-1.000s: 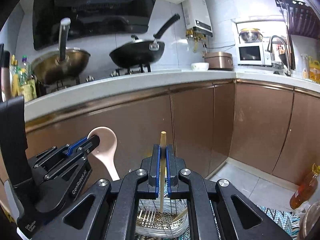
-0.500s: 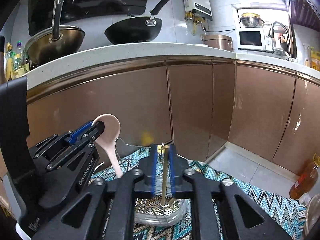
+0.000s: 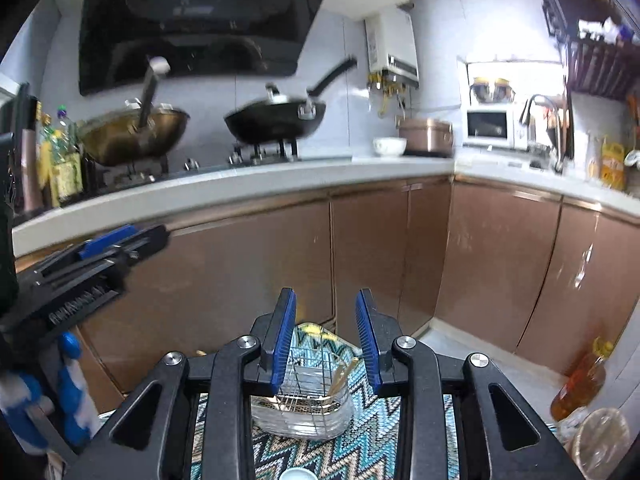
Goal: Organize utensils
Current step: 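Open both tools to drop the chopstick and spoon into the holder, then move both open tools back down to the utensils on the cloth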
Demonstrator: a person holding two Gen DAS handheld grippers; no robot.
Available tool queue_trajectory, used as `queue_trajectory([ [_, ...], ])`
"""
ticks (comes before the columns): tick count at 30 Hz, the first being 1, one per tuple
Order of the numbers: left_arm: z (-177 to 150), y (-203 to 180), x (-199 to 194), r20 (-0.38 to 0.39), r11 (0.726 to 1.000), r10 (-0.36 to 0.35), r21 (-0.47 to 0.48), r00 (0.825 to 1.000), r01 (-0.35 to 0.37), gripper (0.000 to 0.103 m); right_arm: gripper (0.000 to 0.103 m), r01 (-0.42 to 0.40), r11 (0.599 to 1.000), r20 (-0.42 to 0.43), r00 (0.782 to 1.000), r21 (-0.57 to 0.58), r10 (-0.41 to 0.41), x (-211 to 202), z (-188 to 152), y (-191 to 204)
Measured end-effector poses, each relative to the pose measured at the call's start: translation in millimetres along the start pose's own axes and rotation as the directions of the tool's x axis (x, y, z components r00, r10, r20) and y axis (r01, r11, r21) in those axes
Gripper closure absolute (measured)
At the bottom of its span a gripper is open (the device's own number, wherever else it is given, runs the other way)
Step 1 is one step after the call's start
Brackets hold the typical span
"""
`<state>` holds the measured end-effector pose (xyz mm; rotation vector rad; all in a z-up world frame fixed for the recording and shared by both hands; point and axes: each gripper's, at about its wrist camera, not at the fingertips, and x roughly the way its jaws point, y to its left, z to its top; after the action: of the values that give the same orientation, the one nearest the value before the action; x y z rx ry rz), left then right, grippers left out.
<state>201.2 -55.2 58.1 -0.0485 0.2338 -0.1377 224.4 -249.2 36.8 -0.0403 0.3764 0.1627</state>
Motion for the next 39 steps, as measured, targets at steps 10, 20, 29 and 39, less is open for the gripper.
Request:
queue_trajectory([
  [10,17.2,41.0,-120.2,0.034,1.0,0.028,0.005,0.999,-0.028,0.054,0.071,0.013,0.999,0.1,0.995,-0.03,-0.01,-128.5,22.8,16.7],
  [20,-5.8,53.9,-182.7,-0.041,0.999,-0.033,-0.022,0.999,0.033,0.054,0.071,-0.004,1.0,0.124,0.992,-0.024,0.007,-213.8,6.5,28.1],
  [29,-44.2,40.5,-181.5,-0.2,0.987,-0.161,-0.058,0.967,0.152,0.054,0.071,-0.001,1.0,0.066,0.998,0.006,0.001,-240.5,-28.0,12.9],
  [39,-96.7,9.8,-122.0,-0.449,0.977,-0.211,-0.083,0.869,0.194,0.054,0.071,-0.039,0.996,-0.136,0.989,0.08,0.05,-195.7,-72.7,-25.4],
])
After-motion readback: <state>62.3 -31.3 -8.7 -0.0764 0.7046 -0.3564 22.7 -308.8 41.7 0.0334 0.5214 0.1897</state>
